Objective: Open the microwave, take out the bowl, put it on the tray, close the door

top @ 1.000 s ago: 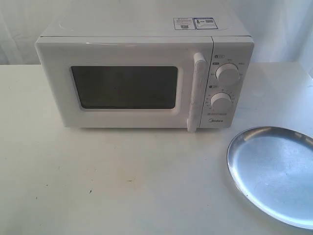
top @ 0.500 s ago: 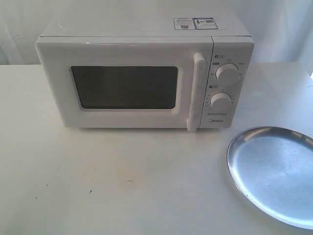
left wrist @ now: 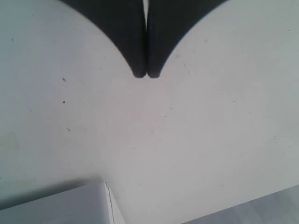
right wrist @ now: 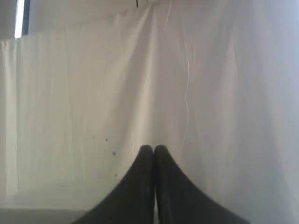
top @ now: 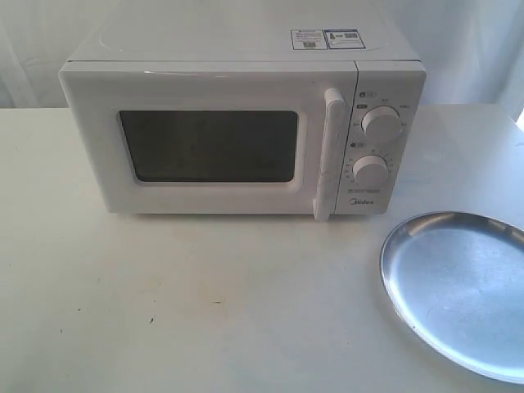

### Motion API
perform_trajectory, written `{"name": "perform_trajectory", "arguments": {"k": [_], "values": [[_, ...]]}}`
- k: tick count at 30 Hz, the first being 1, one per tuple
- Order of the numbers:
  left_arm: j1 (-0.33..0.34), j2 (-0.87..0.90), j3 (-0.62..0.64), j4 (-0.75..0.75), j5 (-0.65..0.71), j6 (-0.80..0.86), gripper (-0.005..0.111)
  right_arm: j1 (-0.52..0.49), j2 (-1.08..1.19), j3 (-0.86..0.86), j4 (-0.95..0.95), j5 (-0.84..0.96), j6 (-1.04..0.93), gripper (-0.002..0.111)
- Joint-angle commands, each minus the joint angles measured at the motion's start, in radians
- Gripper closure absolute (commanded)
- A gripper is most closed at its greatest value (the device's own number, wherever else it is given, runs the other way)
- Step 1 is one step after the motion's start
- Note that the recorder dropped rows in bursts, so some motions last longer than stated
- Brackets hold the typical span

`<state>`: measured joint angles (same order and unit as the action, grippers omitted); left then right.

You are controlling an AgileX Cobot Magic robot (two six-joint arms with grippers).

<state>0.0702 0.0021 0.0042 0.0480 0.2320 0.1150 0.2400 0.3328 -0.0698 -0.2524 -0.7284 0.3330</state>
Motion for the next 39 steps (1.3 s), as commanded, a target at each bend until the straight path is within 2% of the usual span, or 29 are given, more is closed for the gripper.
{"name": "perform_trajectory", "arguments": {"k": [1,5,8,10,14,16,22,26,28,29,31,32,36,39], "values": [[-0.001,-0.002,-0.004,-0.003,0.001,-0.006,0.107,-0.003,0.347,-0.067,-0.147,-0.033,-0.002,0.108],[-0.001,-0.002,-0.004,-0.003,0.001,-0.006,0.107,-0.003,0.714,-0.16,-0.572,-0.226,0.118,0.108],[-0.001,-0.002,-0.004,-0.003,0.001,-0.006,0.107,-0.003,0.997,-0.247,-0.918,-0.473,0.189,0.108],[-0.001,-0.002,-0.004,-0.003,0.001,-0.006,0.107,0.002,1.153,-0.306,-1.085,-0.493,0.167,0.108],[-0.001,-0.002,-0.004,-0.003,0.001,-0.006,0.107,0.008,1.367,-0.422,-1.086,-0.493,0.184,0.108],[-0.001,-0.002,-0.004,-0.003,0.001,-0.006,0.107,0.008,1.411,-0.459,-1.02,-0.493,0.182,0.108],[-0.001,-0.002,-0.004,-0.003,0.001,-0.006,0.107,0.008,1.413,-0.47,-0.776,-0.493,0.216,0.108],[-0.001,-0.002,-0.004,-0.003,0.001,-0.006,0.107,0.008,1.413,-0.468,-0.732,-0.493,0.236,0.108],[-0.001,-0.002,-0.004,-0.003,0.001,-0.006,0.107,0.008,1.413,-0.481,-0.718,-0.322,-0.007,0.108],[-0.001,-0.002,-0.004,-0.003,0.001,-0.006,0.107,0.008,1.413,-0.493,-0.649,-0.26,-0.137,0.108],[-0.001,-0.002,-0.004,-0.003,0.001,-0.006,0.107,0.008,1.413,-0.497,-0.499,-0.254,-0.089,0.108],[-0.001,-0.002,-0.004,-0.003,0.001,-0.006,0.107,0.008,1.413,-0.497,-0.488,-0.269,-0.079,0.108],[-0.001,-0.002,-0.004,-0.003,0.001,-0.006,0.107,0.008,1.413,-0.498,-0.592,-0.361,-0.154,0.108],[-0.001,-0.002,-0.004,-0.003,0.001,-0.006,0.107,0.008,1.413,-0.501,-0.682,-0.324,-0.292,0.108]]}}
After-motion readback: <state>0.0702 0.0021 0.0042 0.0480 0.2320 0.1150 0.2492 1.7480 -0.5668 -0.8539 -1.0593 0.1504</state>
